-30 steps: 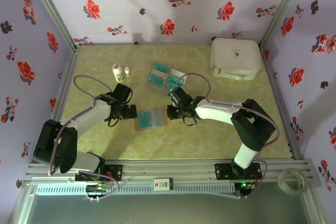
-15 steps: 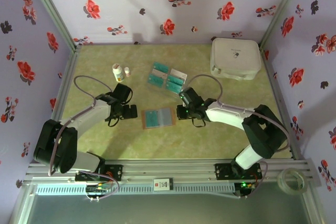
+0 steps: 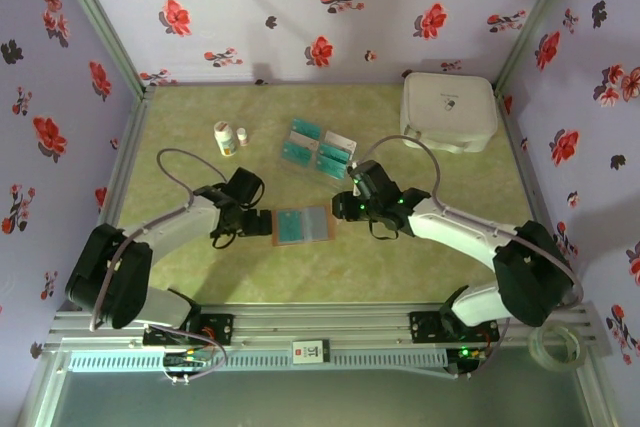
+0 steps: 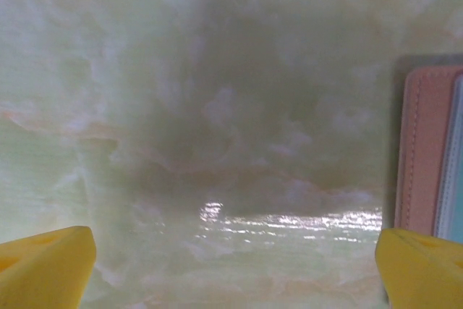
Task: Put the credit cards into the card holder
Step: Move the card holder to the center of the table, then flip over the card slot in the card holder.
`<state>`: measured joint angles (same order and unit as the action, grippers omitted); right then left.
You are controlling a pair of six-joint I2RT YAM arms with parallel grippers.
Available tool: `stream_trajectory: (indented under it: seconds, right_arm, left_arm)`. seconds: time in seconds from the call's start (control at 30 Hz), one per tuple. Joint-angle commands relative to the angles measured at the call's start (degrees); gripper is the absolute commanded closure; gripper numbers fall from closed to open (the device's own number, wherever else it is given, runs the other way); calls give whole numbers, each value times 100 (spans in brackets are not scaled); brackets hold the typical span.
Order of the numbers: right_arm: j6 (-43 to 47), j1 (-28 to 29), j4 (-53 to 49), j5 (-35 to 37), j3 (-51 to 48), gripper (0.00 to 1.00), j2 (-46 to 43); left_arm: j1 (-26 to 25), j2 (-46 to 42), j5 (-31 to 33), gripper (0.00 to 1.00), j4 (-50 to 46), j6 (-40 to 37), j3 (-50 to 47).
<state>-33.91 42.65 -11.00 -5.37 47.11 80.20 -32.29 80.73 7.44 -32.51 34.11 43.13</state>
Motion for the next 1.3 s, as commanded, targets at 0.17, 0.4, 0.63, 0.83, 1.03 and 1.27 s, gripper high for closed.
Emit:
stream_trajectory:
  seconds: [0.17, 0.4, 0.63, 0.83, 1.03, 1.27]
  right_arm:
    - [-232, 393, 291, -307, 374, 63, 683]
    - [-323, 507, 444, -248, 527, 63, 1152]
    - [-357, 521, 520, -210, 508, 63, 1342]
    - [-353, 518, 542, -194, 496, 63, 1412]
    - [-347, 514, 534, -175, 552, 63, 1484]
    - [-325, 496, 492, -149, 632, 63, 1599]
  left_arm:
    - [-275, 84, -50, 0, 139, 306, -220]
    - [-378, 153, -50, 0, 219, 342, -204]
    - [-479, 179, -45, 0, 235, 353, -150]
    - [-531, 168, -32, 0, 237, 392, -138]
    - [-560, 289, -8, 0, 272, 381, -147]
    - [-577, 351, 55, 0, 271, 396, -216]
